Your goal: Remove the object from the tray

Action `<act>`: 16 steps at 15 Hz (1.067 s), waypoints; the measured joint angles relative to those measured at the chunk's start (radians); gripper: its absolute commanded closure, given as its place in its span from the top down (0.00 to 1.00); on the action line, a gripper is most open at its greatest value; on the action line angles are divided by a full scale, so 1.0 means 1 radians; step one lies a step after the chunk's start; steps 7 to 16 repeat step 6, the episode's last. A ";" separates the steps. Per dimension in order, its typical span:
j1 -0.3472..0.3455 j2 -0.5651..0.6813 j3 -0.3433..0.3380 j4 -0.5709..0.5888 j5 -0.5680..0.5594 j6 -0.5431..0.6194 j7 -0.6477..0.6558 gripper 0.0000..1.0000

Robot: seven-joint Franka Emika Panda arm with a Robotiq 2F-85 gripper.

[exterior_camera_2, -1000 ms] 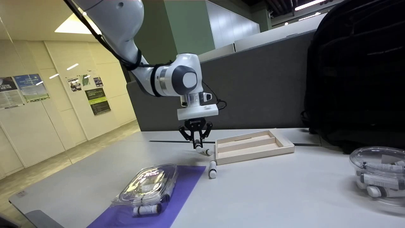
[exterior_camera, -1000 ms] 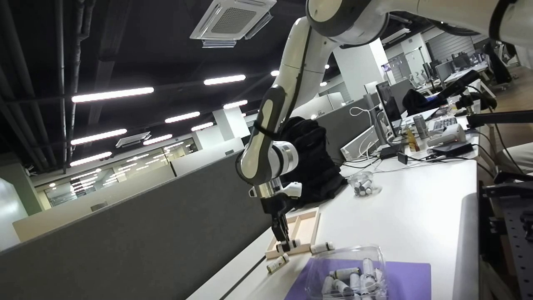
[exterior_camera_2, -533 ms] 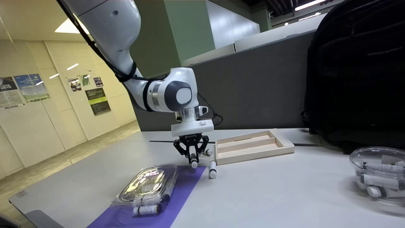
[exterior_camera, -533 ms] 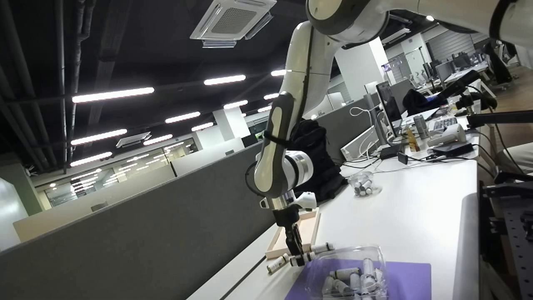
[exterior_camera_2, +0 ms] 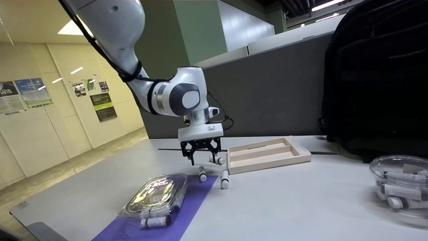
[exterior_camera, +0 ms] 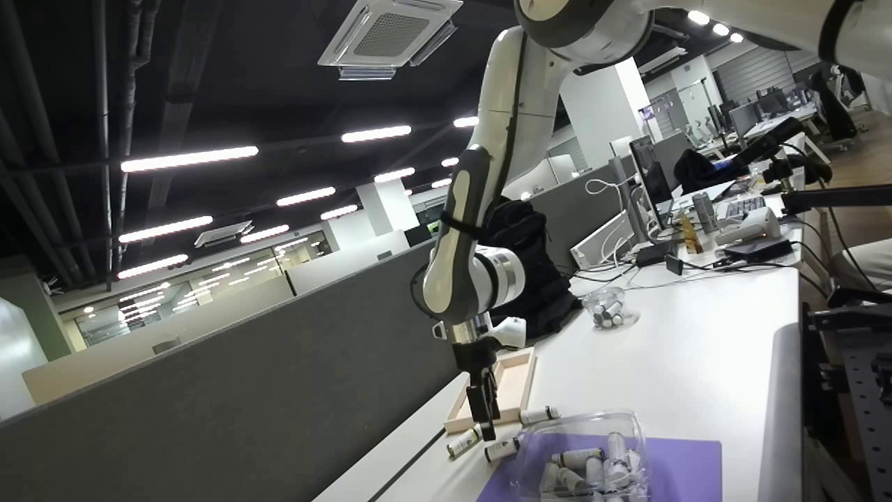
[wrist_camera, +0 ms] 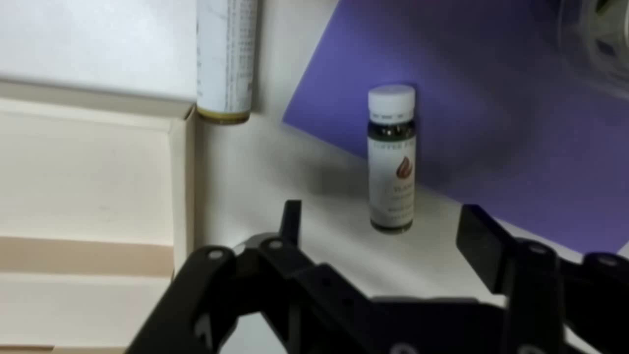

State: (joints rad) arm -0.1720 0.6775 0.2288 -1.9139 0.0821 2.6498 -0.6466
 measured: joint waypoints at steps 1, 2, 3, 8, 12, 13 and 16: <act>-0.002 -0.015 0.006 -0.001 0.019 0.008 0.004 1.00; -0.005 -0.033 0.012 -0.002 0.041 0.012 0.011 1.00; -0.006 -0.051 0.014 -0.002 0.061 0.010 0.026 1.00; 0.005 -0.106 -0.004 -0.004 0.081 -0.044 0.141 1.00; 0.005 -0.106 -0.004 -0.004 0.081 -0.044 0.141 1.00; 0.005 -0.106 -0.004 -0.004 0.081 -0.044 0.141 1.00; 0.005 -0.106 -0.004 -0.004 0.081 -0.044 0.141 1.00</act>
